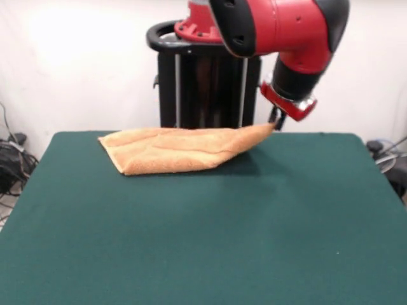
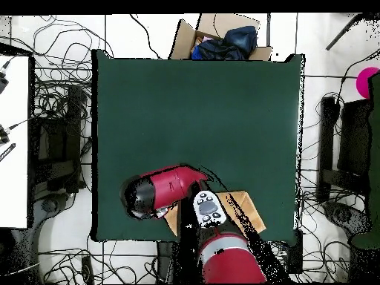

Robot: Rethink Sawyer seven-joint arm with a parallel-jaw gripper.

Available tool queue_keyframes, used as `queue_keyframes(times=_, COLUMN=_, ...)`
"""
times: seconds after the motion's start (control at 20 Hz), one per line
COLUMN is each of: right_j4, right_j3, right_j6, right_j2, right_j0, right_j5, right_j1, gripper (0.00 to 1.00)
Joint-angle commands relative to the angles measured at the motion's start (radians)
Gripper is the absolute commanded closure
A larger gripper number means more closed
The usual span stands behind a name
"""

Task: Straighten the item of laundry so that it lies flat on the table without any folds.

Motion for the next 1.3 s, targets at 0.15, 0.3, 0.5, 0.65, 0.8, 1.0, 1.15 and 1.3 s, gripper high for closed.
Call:
queue_keyframes(times=0.15, right_j4=0.180, right_j3=-0.091, right_j6=0.298, right_j2=-0.086, right_j0=0.089, right_j5=-0.191, right_j1=0.021, gripper=1.00)
queue_keyframes(times=0.3, right_j4=0.232, right_j3=-0.107, right_j6=0.294, right_j2=-0.119, right_j0=0.137, right_j5=-0.193, right_j1=0.026, gripper=1.00)
queue_keyframes(times=0.5, right_j4=0.284, right_j3=-0.110, right_j6=0.268, right_j2=-0.160, right_j0=0.163, right_j5=-0.205, right_j1=0.015, gripper=1.00)
queue_keyframes(times=0.65, right_j4=0.322, right_j3=-0.113, right_j6=0.255, right_j2=-0.180, right_j0=0.181, right_j5=-0.200, right_j1=0.003, gripper=1.00)
queue_keyframes(times=0.8, right_j4=0.357, right_j3=-0.116, right_j6=0.256, right_j2=-0.204, right_j0=0.201, right_j5=-0.218, right_j1=-0.001, gripper=1.00)
queue_keyframes(times=1.0, right_j4=0.388, right_j3=-0.116, right_j6=0.254, right_j2=-0.236, right_j0=0.230, right_j5=-0.260, right_j1=0.010, gripper=1.00)
queue_keyframes(times=1.15, right_j4=0.411, right_j3=-0.138, right_j6=0.271, right_j2=-0.276, right_j0=0.271, right_j5=-0.292, right_j1=0.036, gripper=1.00)
queue_keyframes(times=1.3, right_j4=0.435, right_j3=-0.148, right_j6=0.280, right_j2=-0.309, right_j0=0.304, right_j5=-0.328, right_j1=0.050, gripper=1.00)
